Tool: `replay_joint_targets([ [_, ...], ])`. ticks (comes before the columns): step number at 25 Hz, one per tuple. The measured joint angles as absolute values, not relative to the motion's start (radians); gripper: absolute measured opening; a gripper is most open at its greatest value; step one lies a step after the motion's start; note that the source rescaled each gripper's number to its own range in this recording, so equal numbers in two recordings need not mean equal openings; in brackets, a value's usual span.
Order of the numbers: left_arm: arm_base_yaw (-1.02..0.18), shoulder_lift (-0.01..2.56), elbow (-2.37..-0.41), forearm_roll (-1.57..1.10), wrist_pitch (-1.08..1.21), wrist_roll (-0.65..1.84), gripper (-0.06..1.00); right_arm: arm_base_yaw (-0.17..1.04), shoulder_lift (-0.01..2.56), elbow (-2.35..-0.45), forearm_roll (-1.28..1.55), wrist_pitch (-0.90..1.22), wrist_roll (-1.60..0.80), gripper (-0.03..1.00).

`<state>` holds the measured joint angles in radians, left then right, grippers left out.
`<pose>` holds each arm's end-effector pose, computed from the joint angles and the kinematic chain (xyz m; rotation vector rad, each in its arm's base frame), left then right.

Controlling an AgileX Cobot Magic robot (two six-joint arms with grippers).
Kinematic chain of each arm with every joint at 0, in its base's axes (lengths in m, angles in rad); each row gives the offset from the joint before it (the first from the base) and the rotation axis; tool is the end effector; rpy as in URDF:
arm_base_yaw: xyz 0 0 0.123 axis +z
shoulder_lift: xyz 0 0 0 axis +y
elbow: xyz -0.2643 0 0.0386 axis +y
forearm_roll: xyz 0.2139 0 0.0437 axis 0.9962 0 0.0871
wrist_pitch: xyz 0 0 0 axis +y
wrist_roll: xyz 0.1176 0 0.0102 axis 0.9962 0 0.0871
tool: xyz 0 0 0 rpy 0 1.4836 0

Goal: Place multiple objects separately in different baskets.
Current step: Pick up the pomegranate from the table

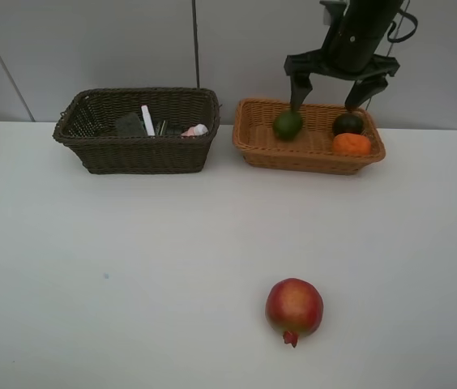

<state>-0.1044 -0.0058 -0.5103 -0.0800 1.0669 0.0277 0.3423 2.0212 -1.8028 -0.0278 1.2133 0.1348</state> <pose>0.0044 -0.0088 0.2510 0.1390 2.0301 -0.1438 0.3727 0.1295 0.2254 -0.3117 2.8984 0.0398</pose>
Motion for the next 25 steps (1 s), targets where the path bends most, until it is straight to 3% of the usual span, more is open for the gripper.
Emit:
replay_joint_targets([
  [6,-0.104,-0.006,-0.510,-0.080,1.067,0.028,0.87,0.429,1.806,-1.474,-0.036,1.221,0.189,1.00],
  [14,-0.104,-0.006,-0.510,-0.080,1.067,0.028,0.87,0.571,1.642,-1.203,-0.041,1.218,0.314,1.00],
  [21,-0.104,-0.006,-0.510,-0.080,1.067,0.028,0.87,0.783,1.621,-1.025,-0.037,1.081,0.415,1.00],
  [25,-0.104,-0.006,-0.510,-0.080,1.067,0.028,0.87,0.841,1.621,-0.983,0.000,0.997,0.425,1.00],
])
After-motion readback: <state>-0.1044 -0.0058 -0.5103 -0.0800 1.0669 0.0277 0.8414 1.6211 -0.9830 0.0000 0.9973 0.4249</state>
